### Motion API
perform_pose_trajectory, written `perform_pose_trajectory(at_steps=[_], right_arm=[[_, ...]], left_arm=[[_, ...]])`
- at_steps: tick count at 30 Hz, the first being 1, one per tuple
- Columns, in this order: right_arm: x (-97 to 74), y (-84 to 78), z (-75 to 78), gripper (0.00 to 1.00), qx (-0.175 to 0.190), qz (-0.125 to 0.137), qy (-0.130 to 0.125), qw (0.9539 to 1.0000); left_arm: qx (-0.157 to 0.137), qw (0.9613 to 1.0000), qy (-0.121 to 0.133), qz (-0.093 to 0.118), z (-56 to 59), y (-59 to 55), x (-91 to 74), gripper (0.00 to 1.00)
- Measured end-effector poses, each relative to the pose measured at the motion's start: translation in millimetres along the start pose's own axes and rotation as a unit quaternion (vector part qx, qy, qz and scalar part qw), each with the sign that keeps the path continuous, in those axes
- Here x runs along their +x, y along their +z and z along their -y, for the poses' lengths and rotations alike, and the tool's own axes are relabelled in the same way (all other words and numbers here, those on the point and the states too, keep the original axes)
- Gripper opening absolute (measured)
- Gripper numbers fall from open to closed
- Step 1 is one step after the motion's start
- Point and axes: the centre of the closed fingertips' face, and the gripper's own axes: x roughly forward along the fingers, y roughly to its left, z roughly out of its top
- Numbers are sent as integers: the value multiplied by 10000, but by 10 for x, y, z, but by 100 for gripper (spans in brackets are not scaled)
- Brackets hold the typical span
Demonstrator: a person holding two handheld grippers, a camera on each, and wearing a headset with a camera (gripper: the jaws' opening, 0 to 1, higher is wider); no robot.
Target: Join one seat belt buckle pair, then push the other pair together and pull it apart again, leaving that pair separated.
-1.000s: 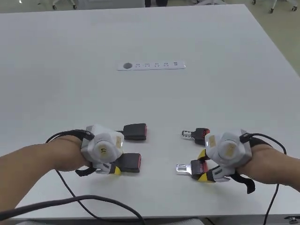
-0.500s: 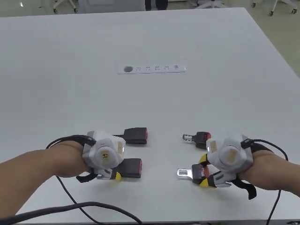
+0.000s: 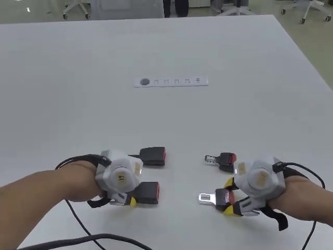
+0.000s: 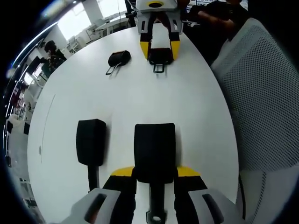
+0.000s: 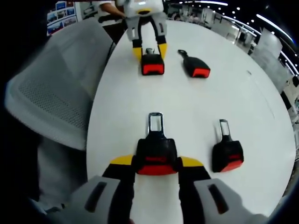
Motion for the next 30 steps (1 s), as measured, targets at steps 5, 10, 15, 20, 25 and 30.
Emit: perform_pose_trajectory(at_steps=[5, 10, 15, 20, 25, 30], right_arm=[[-5, -13, -3, 36, -19, -42, 21, 10000], [-2, -6, -1, 35, -67, -33, 59, 10000], [11, 17, 3, 35, -84, -35, 82, 9999], [62, 112, -23, 35, -66, 27, 70, 10000], [114, 212, -37, 35, -22, 122, 45, 9999], [178, 339, -29, 34, -19, 176, -52, 9998]], left_arm=[[-24, 10000, -34, 5, -1, -3, 2, 32], [-54, 10000, -74, 10, -5, -4, 5, 32], [-66, 9999, -96, -3, -4, -4, 8, 32], [-83, 9999, -120, -24, -6, -6, 12, 32], [-100, 9999, -120, -26, -4, -9, 15, 32], [-136, 9998, -107, -5, -5, -11, 14, 32]])
